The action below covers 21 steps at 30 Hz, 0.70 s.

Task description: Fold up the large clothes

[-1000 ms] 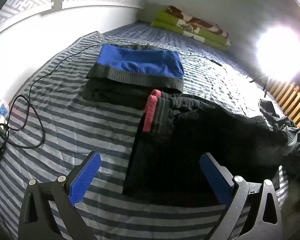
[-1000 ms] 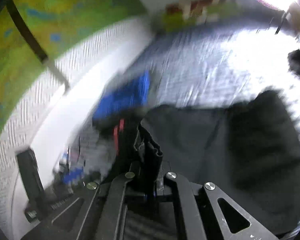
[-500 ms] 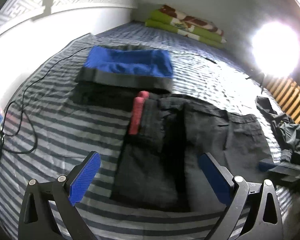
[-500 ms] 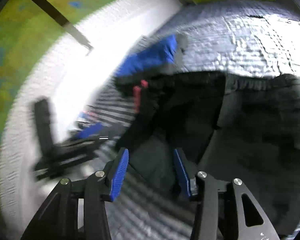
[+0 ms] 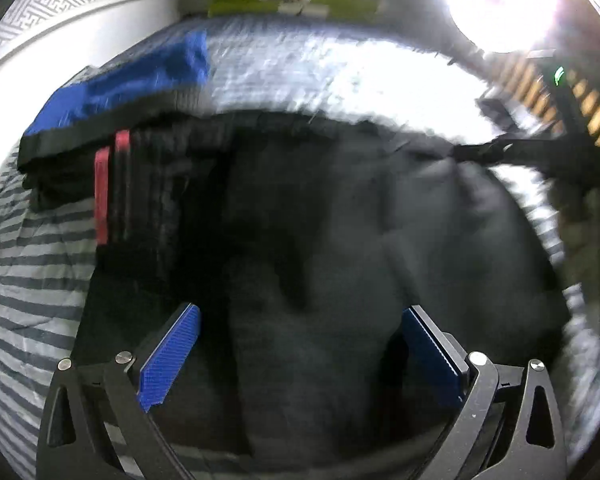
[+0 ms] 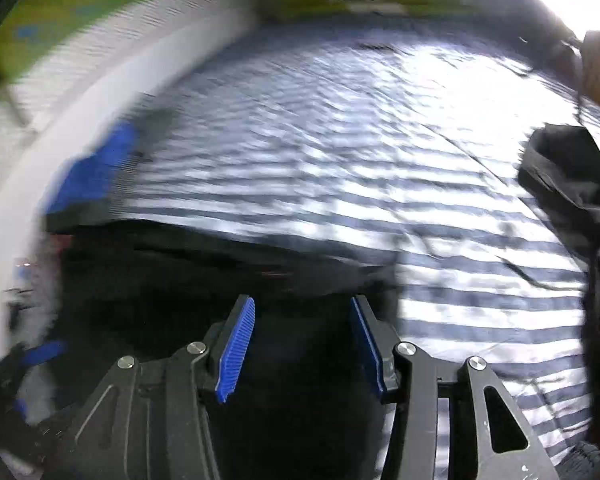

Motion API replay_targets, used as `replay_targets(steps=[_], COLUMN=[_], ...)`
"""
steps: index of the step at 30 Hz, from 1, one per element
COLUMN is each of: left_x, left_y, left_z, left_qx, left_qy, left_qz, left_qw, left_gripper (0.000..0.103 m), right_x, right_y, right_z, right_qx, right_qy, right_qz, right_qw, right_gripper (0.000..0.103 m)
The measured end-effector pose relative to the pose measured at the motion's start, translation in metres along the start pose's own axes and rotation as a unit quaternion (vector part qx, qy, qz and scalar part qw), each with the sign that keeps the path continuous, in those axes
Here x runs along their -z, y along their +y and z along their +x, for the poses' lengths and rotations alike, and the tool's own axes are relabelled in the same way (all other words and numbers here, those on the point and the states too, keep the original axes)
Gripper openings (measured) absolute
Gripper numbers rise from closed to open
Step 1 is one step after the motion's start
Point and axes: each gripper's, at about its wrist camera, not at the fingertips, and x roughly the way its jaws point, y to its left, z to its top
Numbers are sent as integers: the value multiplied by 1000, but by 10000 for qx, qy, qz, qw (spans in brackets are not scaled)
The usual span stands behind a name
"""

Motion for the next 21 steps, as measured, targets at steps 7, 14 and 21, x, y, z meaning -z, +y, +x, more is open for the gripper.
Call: replay_targets(steps=[7, 14, 21], left_x=[-9, -5, -6], left_y=[3, -6, -3], left_z=[-9, 3, -27], left_qx=[-69, -263, 70], left_qy=[-285, -134, -505], left_qz=[-191, -61, -153], left_qw=[9994, 9995, 9986], left_gripper=[102, 102, 102], right_x=[5, -1, -9], right_y=[52, 139, 81], right_z=[-47, 10, -52], right_qx=[-190, -573, -1165], right_qy=[-534, 55, -164], right_qz=[-827, -1949, -891], right_qw=[9950, 9791, 9890], right_gripper=[42, 38, 30])
